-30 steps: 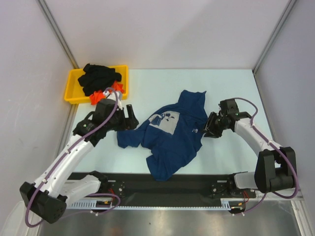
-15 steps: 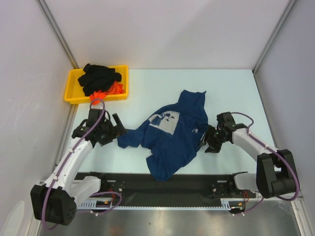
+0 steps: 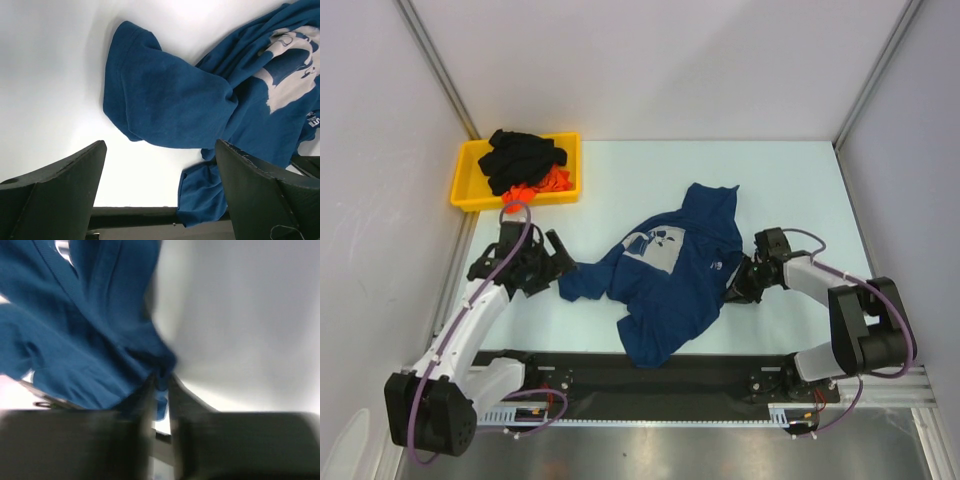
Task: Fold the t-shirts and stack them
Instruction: Flatten the tshirt out
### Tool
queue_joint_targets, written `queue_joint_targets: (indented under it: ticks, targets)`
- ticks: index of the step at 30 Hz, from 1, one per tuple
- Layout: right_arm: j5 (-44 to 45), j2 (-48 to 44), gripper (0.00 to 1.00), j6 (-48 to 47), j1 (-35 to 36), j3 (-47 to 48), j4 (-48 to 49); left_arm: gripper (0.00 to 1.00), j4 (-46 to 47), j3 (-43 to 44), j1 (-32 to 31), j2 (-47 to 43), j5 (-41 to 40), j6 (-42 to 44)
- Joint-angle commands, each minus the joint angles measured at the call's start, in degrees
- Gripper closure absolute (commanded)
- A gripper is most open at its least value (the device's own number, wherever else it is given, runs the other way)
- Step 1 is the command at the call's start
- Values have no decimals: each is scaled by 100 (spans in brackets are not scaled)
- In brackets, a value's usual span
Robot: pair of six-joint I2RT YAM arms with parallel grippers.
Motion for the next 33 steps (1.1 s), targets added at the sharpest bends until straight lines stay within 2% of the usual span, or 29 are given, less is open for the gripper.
queue_joint_targets:
  ticks: [1,2,5,7,12,15,17,19,20,21,22,23,25,26,28,30,33]
  targets:
    - [180,285,94,166,-172,68,614,4,83,22,52,-212,-98,61]
    - [337,356,100,149,-295,147,458,4,101,13,52,-178,-46,123]
    - [1730,243,100,27,-1120,664,-253,4,-31,74,34,-29,-80,176]
    - [2209,172,100,-158,-1533,1443,-815,2,-188,144,-80,86,-194,115]
    - [3325,320,100,-1035,-1587,2730,-1037,0,-234,470,-519,534,-405,79]
    - [3713,924,100,-1397,-1754,3783,-1291,0,4,469,-537,779,-177,123]
    - [3374,1303,100,-1599,-1833,4363,-1345,0,-31,566,-590,903,-194,184]
    - [3511,1812,98,-1670,-1860,4681,-1668,0,-110,593,-625,1000,-238,290]
    - [3503,1867,75,-1757,-1869,4770,-1653,0,-154,584,-634,983,-325,299]
    - [3459,1903,59,-1828,-1886,4849,-1627,0,-154,558,-634,948,-335,299]
    - [3424,1903,25,-1811,-1887,4902,-1766,0,-137,514,-634,843,-318,299]
    - [3302,1868,18,-1811,-1878,4911,-1819,0,-119,487,-634,808,-265,290]
    - [2907,1667,14,-1785,-1878,4614,-1872,4,64,339,-634,676,-55,229]
    - [2383,1274,14,-1724,-1869,4386,-1759,6,161,277,-625,649,251,220]
    - [1966,833,13,-1592,-1799,3537,-1443,7,564,58,-669,605,612,220]
    - [1300,305,13,-1451,-1737,3015,-1328,4,820,-66,-774,587,1016,107]
    - [682,-125,15,-1311,-1623,2302,-1467,1,682,-233,-1045,553,975,-340]
